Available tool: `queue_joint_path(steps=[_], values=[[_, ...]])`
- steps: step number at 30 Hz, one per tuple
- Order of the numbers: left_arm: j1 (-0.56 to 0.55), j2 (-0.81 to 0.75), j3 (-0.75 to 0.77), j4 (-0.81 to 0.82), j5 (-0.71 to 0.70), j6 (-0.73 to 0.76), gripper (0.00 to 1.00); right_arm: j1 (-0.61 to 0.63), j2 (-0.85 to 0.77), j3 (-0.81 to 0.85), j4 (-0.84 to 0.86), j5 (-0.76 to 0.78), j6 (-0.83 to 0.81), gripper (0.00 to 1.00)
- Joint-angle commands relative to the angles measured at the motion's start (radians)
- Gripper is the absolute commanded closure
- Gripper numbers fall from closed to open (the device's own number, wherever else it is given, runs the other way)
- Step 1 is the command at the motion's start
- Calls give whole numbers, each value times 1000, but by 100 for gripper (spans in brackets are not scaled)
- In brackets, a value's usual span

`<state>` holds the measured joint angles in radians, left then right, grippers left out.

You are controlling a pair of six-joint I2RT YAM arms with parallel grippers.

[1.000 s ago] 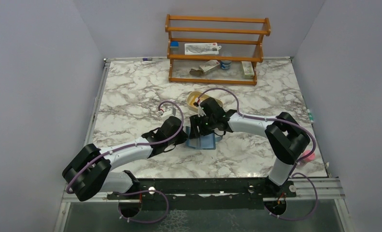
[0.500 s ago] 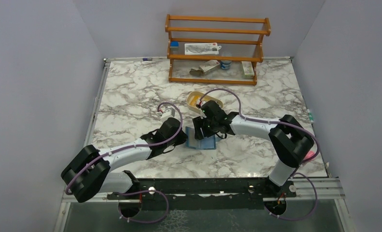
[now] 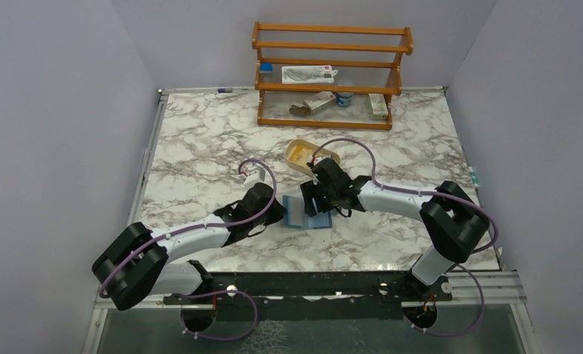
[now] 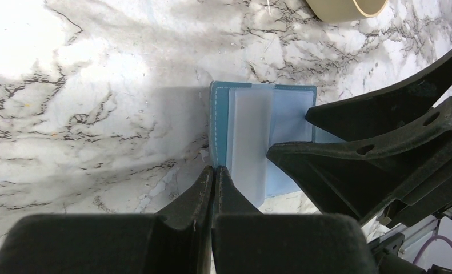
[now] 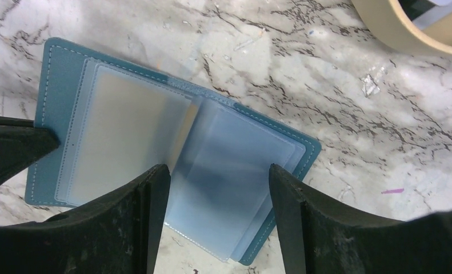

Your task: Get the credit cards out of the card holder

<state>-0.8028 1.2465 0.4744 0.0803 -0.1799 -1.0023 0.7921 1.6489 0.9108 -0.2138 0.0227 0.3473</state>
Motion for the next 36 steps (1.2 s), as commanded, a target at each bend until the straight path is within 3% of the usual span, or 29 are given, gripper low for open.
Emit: queue_joint_path(steps=[1,8,15,26,36], values=[[-6,0,-20,18,0,-3,100,-4,-12,-51,-162,91,25,29],[-7,-11,-40,23,-1,-7,100,-16,-73,-35,-210,138,29,25],[-7,-12,-39,32,3,-5,100,-13,-131,-18,-97,-53,28,25],[-6,0,-33,44,8,-3,100,92,148,314,-174,41,46,25],[-7,-6,-43,42,9,-7,100,133,215,329,-188,89,85,25]])
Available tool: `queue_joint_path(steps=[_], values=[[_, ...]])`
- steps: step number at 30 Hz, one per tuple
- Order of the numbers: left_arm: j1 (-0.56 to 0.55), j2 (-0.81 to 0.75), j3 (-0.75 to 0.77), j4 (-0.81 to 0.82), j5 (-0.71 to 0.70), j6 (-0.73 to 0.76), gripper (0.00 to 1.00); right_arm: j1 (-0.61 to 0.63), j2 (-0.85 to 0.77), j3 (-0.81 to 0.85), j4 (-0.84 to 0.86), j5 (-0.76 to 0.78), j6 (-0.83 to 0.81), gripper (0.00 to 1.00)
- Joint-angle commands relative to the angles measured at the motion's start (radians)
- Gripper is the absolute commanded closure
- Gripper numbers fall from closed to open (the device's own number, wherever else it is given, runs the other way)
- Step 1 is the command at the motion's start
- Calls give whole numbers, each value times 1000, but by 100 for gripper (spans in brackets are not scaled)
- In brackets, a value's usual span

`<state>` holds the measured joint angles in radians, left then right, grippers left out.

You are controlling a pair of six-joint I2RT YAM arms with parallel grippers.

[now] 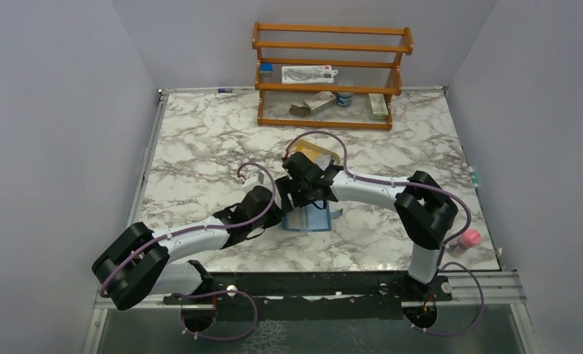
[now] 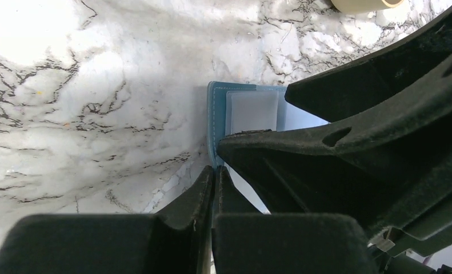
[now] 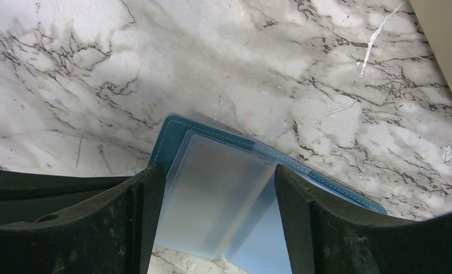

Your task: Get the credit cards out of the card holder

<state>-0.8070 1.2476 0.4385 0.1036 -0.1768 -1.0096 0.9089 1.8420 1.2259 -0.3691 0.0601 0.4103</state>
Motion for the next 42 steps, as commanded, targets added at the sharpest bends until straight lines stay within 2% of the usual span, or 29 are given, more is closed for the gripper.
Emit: queue_joint_path(steps=[1,14,23,37,42], values=[[-3,-7,-6,18,5,2,100,19,26,12,-35,62,24,25],[-3,-39,-19,1,-1,-3,100,45,73,10,-77,184,10,25],[-3,-43,-26,-2,-2,-4,100,45,-5,-65,-117,271,0,24],[-3,-52,-35,-1,-2,-7,100,45,-110,-143,-96,301,6,22],[-3,-55,-37,-2,-1,-8,100,45,-184,-100,-93,416,-35,14]])
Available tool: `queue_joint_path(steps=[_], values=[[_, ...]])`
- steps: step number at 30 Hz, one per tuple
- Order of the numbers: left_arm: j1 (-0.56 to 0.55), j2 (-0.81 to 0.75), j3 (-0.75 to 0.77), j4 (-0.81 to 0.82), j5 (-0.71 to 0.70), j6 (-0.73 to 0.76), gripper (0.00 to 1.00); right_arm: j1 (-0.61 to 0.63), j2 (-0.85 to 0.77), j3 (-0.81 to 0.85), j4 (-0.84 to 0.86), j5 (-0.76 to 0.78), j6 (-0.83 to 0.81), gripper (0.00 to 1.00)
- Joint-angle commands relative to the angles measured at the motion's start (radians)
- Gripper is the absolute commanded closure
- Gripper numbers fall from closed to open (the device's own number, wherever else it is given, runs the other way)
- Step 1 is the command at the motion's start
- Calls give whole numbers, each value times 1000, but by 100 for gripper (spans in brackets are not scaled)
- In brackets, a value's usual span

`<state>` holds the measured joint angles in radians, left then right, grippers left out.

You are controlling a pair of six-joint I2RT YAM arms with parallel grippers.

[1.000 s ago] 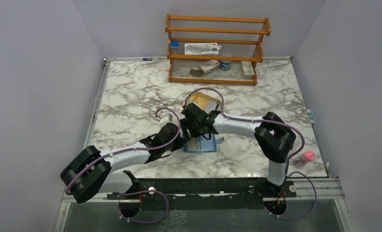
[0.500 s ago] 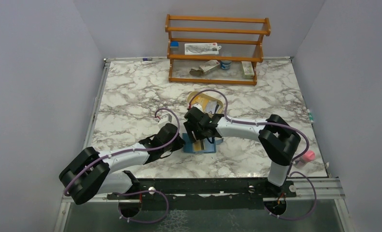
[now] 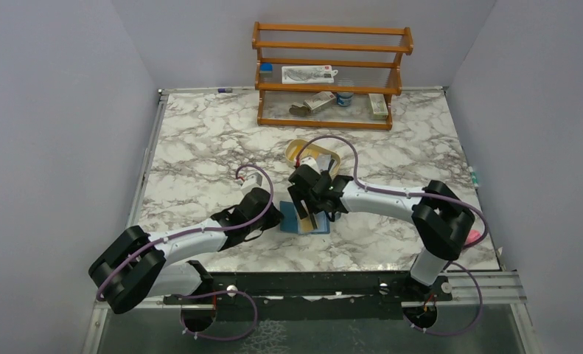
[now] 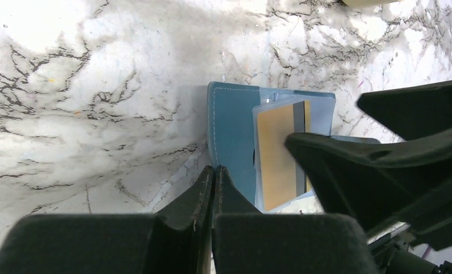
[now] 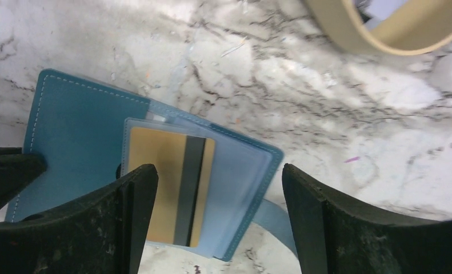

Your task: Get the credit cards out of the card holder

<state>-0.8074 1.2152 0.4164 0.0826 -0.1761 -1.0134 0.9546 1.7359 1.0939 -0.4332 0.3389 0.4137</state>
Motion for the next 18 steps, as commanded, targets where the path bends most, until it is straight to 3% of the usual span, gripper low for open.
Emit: queue_joint_path(steps=[1,5,12,18], values=[[-3,-23,-16,18,-2,-4,100,-1,-95,40,-23,157,-51,13],[-3,-25,-20,20,-3,-6,100,-2,-165,41,27,85,-98,0],[-3,-32,-25,23,-3,-7,100,-72,-222,-132,210,-399,28,0],[-3,-37,-30,25,0,-6,100,-114,-205,-261,322,-526,97,3]])
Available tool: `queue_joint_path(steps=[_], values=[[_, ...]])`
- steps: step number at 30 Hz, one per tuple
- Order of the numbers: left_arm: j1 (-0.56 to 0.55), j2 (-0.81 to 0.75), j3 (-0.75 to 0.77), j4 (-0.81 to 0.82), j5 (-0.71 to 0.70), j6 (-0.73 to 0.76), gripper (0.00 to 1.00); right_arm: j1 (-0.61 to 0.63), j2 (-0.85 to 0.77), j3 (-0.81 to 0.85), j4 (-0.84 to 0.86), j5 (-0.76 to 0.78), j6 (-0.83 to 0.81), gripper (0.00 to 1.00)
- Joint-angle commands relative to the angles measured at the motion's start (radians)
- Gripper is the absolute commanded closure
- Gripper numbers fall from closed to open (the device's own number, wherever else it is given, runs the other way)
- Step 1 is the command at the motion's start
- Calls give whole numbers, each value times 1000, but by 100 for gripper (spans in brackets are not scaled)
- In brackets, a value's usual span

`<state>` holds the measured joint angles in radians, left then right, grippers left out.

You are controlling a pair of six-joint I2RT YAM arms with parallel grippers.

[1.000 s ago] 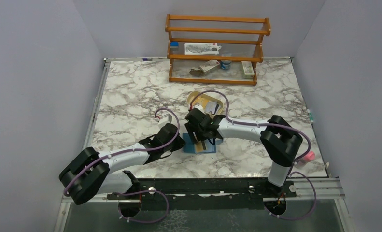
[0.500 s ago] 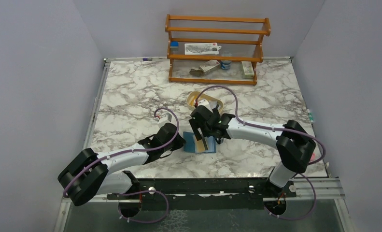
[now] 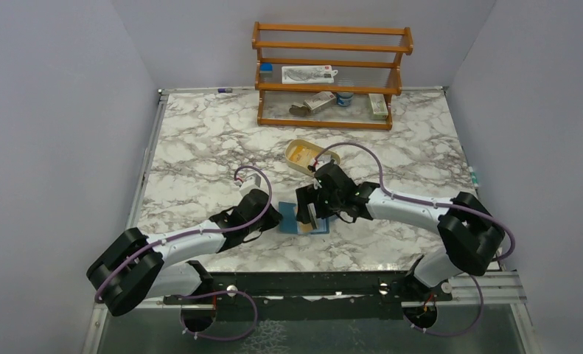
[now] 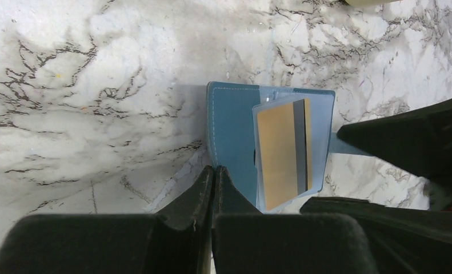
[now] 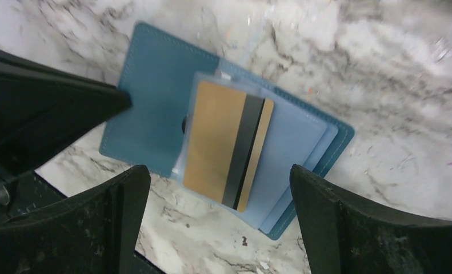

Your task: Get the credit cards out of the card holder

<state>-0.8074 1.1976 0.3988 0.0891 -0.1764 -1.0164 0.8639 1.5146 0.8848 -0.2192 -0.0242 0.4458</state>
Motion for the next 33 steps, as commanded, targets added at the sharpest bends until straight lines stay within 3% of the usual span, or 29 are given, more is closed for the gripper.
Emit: queue_joint_path(steps=[1,20,33], values=[[-3,-18,-12,18,1,-2,100,-34,18,-68,120,-168,71,3],[-3,-18,-23,40,4,-10,100,-63,61,-152,265,-355,136,10],[-3,-6,-23,62,3,-17,100,-63,61,-237,469,-495,308,11]])
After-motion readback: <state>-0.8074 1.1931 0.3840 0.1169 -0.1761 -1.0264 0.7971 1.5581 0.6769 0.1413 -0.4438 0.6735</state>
